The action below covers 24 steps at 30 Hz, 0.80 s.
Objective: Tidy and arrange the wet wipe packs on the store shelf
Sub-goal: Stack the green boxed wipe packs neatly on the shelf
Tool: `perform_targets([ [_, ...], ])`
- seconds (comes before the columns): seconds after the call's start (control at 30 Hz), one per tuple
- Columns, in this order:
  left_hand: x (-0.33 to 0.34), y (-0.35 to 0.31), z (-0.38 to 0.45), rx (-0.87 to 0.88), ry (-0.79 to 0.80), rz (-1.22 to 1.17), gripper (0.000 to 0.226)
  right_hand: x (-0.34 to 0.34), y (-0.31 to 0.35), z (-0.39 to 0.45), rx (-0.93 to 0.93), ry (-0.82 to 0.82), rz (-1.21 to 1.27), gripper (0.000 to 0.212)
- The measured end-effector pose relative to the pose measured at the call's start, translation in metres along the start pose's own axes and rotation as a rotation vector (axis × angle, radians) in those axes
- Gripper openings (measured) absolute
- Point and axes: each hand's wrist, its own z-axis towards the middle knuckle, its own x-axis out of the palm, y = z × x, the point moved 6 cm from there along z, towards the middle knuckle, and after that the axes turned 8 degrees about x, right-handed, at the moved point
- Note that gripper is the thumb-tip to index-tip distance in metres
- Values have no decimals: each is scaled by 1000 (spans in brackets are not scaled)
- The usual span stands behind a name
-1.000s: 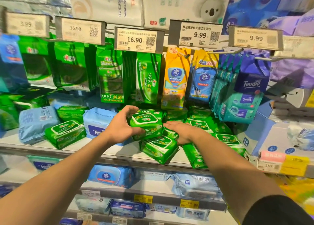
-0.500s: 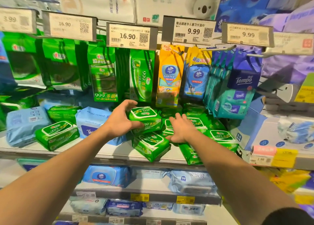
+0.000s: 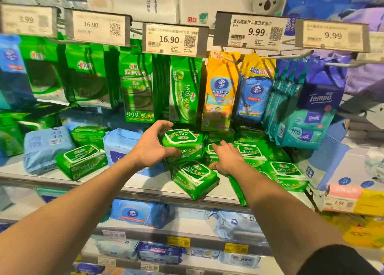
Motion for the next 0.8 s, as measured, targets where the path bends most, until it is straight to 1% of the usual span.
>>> perform_targets([
  [0.13,4,4,1,-4,6,-14,77,1,0,5,-4,-16,21,88],
  [0.33,13,8,4,-8,12,-19,78,1,2,14,-13,-55,-6,77],
  [0.4,14,9,6,14,-5,-4,78,-1,1,15,-10,-72,-10,76],
  [0.47,16,9,6,38,-23,27,77,1,1,12,-6,-78,-1,79],
  [0.53,19,8,4,49,-12,49,77,7,-1,5,-19,-73,5,88],
  [0.6,21,10,3,48,10,57,78,11,1,2,-78,-42,17,96],
  [0.7,19,5,7,58,-2,48,77,-2,4,6,-181,-45,3,95],
  [0.8,16,0,8,60,2,32,77,-6,3,11,-196,-14,-1,95],
])
